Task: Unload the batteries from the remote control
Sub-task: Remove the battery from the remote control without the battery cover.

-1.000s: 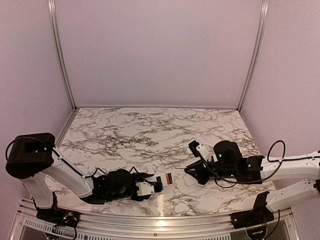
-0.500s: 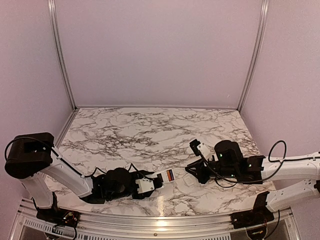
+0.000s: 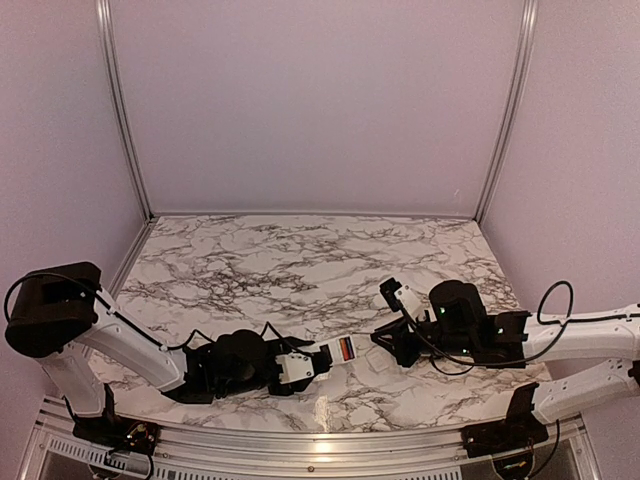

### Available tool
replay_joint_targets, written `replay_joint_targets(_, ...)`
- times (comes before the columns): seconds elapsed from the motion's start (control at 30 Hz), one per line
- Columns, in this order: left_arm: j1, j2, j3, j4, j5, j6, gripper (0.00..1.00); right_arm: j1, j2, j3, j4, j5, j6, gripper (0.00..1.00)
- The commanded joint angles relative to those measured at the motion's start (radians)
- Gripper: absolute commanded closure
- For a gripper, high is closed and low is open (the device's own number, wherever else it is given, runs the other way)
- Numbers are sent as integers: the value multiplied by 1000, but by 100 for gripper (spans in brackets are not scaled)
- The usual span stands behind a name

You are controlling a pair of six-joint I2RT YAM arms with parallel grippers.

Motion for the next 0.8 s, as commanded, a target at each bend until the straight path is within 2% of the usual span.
replay_joint_targets(0.0,5,-31,-13,-11,58,15,100,-2,-19,25,-13,12,2,100)
replay_joint_targets(0.07,5,-53,-26,-12,87,20,100,-4,-19,26,-13,12,3,100)
replay_joint_targets(0.27,5,-63,-130,160,142,108,100,-2,-17,26,-11,12,-7,100)
replay_joint_targets(0.43,4,-36,-123,143,140,154,100,-1,-16,29,-10,-3,-15,100)
replay_joint_targets(0.57,4,-43,-128,164,91,90,100,5,-16,31,-4,-24,-26,100)
replay_joint_targets(0.77,5,-28,-159,188,88,122,100,22,-26,26,8,-37,-47,100)
